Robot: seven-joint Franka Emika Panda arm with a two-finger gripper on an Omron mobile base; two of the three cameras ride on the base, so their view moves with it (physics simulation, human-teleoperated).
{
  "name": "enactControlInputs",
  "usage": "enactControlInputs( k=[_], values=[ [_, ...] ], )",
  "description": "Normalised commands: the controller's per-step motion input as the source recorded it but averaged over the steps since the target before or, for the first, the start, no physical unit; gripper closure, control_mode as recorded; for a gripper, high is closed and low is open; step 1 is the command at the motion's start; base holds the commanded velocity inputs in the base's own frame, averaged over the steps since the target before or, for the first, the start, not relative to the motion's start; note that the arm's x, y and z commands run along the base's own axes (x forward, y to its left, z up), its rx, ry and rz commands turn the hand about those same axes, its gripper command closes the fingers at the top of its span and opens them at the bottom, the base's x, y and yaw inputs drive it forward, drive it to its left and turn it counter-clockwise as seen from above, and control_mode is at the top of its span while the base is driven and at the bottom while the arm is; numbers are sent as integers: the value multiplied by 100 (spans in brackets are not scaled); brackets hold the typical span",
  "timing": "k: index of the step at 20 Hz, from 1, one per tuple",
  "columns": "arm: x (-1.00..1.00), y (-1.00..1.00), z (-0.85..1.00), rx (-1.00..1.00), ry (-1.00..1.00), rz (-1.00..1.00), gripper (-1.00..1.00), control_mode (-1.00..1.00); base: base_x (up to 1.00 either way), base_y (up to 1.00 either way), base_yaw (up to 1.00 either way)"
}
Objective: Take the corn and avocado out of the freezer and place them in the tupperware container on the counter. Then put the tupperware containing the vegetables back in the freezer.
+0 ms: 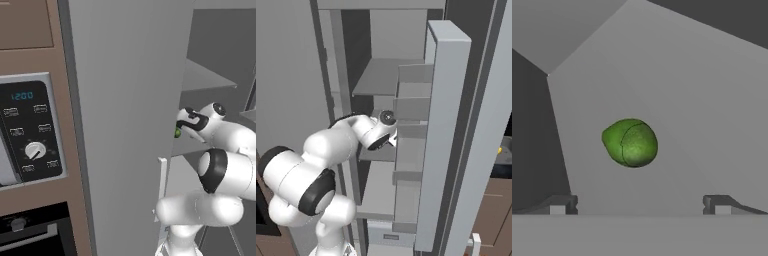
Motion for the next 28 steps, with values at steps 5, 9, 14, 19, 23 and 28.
enactControlInputs(
  k=[5, 9, 14, 19, 23, 28],
  values=[
    [10, 0, -20, 1, 0, 2, -100, -100, 0, 0, 0],
    [22, 0, -22, 0, 0, 2, -100, -100, 0, 0, 0],
    [24, 0, -13, 2, 0, 2, -100, -100, 0, 0, 0],
    [9, 0, -5, 4, 0, 1, -100, -100, 0, 0, 0],
    [21, 0, 0, 8, 0, 0, -100, -100, 0, 0, 0],
    [33, 0, 0, 11, 0, 0, -100, -100, 0, 0, 0]
  ],
)
